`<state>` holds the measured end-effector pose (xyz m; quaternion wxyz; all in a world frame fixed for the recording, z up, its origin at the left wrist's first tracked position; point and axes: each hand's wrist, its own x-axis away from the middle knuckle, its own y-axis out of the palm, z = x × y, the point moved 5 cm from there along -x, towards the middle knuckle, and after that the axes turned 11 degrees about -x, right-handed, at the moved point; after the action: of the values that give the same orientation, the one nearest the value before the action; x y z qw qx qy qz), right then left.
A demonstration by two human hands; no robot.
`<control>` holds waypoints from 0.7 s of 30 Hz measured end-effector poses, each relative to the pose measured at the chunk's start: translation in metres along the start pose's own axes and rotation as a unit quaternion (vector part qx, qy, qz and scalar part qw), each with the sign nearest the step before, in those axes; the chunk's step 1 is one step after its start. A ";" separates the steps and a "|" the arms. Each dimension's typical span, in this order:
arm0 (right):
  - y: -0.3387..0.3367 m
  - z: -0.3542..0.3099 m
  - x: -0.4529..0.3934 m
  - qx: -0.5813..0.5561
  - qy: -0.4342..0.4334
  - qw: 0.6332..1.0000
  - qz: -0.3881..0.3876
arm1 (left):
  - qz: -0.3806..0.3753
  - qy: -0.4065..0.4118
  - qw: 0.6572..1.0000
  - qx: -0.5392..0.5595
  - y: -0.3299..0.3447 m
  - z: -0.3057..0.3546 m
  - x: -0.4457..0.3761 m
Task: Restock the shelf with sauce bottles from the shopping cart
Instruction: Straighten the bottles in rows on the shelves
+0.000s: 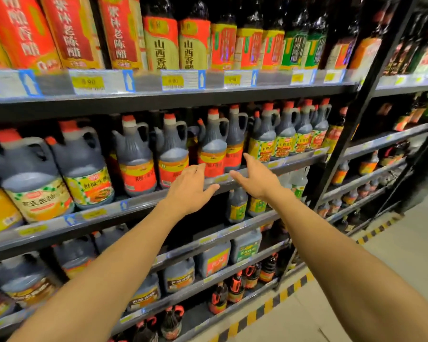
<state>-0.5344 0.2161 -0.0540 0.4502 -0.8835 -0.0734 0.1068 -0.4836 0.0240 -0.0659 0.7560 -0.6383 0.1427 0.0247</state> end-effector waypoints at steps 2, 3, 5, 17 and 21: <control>0.001 0.005 -0.022 -0.043 -0.006 0.999 0.022 | -0.003 -0.033 0.999 0.043 0.009 0.001 -0.011; 0.002 0.009 -0.032 -0.076 -0.007 0.996 0.036 | 0.005 -0.056 0.996 0.075 0.013 0.001 -0.018; -0.001 0.013 -0.050 -0.150 0.002 0.987 0.058 | 0.040 -0.120 0.980 0.155 0.017 -0.001 -0.029; 0.004 0.033 -0.132 -0.372 0.016 0.928 0.032 | 0.099 -0.315 0.896 0.296 0.028 -0.004 -0.083; 0.007 0.038 -0.143 -0.422 0.002 0.907 0.007 | 0.126 -0.340 0.885 0.291 0.027 -0.001 -0.080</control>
<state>-0.6817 0.2090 -0.0639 0.0348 -0.9916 -0.1043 0.0677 -0.5665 0.0394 -0.0718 0.9005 -0.3187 -0.0434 0.2928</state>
